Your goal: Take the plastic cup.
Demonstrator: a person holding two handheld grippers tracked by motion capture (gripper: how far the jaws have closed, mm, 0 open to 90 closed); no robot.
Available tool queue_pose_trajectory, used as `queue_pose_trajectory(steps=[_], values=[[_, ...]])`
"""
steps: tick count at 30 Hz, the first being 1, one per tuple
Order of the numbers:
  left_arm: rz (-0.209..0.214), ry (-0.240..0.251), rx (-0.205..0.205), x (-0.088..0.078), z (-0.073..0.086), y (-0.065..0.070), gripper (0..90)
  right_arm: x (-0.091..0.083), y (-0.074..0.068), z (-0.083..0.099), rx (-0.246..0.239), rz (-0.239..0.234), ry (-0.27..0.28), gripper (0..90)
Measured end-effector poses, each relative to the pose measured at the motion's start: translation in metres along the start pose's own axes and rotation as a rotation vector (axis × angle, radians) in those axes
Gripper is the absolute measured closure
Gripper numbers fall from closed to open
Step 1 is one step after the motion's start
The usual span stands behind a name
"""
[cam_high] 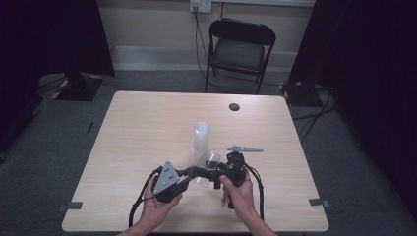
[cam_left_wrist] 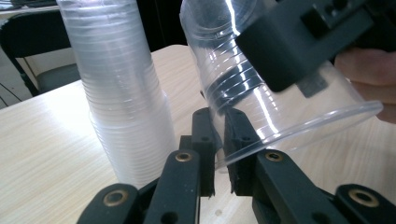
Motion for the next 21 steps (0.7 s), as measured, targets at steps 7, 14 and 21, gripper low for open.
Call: queue_pose_trajectory(steps=[7,14,21], values=[[0.031,-0.012,-0.018,-0.001,0.003,0.002,83.4,-0.011,0.006,-0.010,-0.008,0.030,0.046,14.7],[0.075,-0.028,-0.039,-0.001,0.005,0.007,83.5,-0.022,0.011,-0.020,-0.017,0.053,0.080,14.9],[0.114,-0.063,-0.076,-0.004,0.008,0.007,84.2,-0.025,0.013,-0.022,-0.024,0.058,0.081,15.7]])
Point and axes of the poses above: each handheld gripper's, and its own axes: x roughly forward along the jaws, z roughly out of its underside, y roughly to its right, the point moved 9 cm from there along x, roughly forward along the jaws, and after that the axes turned 4 degrees about x, right-handed, at the moved point
